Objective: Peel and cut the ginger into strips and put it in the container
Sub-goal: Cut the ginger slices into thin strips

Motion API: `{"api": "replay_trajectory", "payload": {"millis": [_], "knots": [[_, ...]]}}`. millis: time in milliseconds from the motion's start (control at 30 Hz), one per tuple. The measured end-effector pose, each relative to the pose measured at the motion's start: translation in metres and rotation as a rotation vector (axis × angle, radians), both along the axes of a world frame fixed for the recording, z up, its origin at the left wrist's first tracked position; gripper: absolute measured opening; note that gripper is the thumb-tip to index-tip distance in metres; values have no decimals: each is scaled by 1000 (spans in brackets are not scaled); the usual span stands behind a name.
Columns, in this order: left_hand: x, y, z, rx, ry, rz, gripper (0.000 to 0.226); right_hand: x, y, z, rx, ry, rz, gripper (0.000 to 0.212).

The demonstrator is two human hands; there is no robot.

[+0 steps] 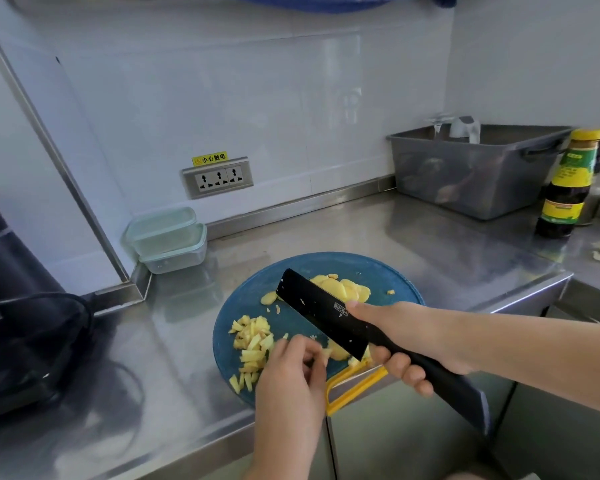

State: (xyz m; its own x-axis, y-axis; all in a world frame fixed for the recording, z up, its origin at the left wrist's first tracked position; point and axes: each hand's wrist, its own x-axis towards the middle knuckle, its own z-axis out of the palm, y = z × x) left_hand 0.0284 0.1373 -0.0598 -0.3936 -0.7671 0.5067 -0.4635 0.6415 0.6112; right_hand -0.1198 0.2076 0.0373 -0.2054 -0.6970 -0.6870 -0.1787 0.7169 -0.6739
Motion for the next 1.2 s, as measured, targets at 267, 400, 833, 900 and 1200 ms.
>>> {"api": "replay_trajectory", "payload": {"millis": [267,400,833,900,1200], "knots": [[3,-2,12,44,-123,-13,11,-8,2,9,-32,37,31,66],[0,-13,29,78,-314,-65,10,-14,5,12,-73,45,24,66],[-7,-24,69,319,-623,-99,7,-59,17,9,-130,11,-45,66],[-8,-24,70,305,-648,-88,8,-64,20,7,-143,4,-53,66],[-10,-24,66,94,-503,114,8,-70,29,3,-171,-32,-72,64]]}}
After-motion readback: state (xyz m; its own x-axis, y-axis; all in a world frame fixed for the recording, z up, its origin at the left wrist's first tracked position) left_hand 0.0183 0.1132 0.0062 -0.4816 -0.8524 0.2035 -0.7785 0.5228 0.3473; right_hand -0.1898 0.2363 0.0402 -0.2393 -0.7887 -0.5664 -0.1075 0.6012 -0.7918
